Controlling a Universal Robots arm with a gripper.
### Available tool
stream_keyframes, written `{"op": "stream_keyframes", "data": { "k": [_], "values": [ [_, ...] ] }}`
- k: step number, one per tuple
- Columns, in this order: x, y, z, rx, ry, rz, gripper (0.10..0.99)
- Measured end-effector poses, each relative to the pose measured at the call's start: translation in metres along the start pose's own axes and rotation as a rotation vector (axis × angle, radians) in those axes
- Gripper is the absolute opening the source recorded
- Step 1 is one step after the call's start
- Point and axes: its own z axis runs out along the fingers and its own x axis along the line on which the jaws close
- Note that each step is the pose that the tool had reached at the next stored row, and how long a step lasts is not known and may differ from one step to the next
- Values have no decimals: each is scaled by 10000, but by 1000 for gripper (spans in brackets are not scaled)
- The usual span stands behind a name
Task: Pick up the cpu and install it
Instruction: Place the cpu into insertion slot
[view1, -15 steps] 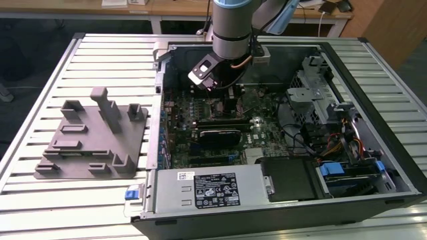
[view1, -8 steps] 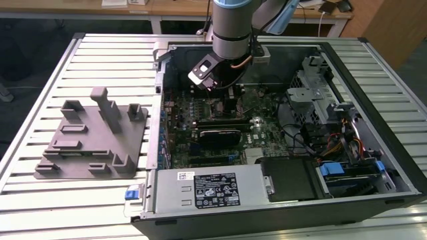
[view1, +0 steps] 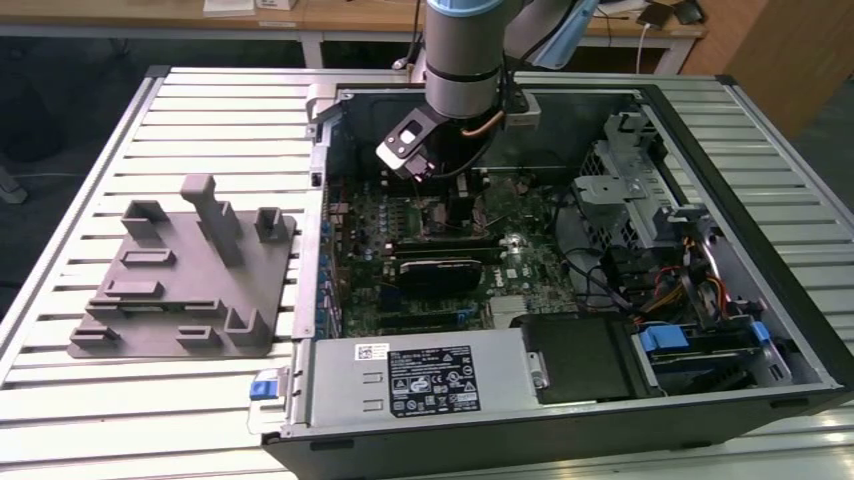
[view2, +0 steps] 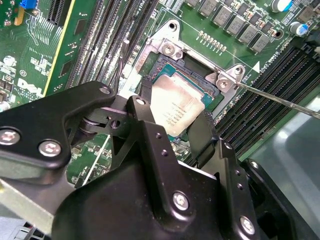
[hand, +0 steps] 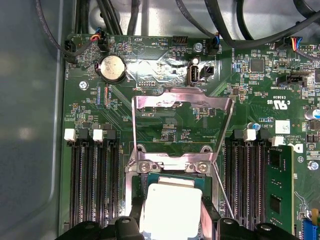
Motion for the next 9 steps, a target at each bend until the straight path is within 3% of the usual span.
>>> {"op": "stream_keyframes", "data": {
  "k": [9],
  "values": [
    [-1, 2, -37, -1, -2, 0, 533]
  ]
}}
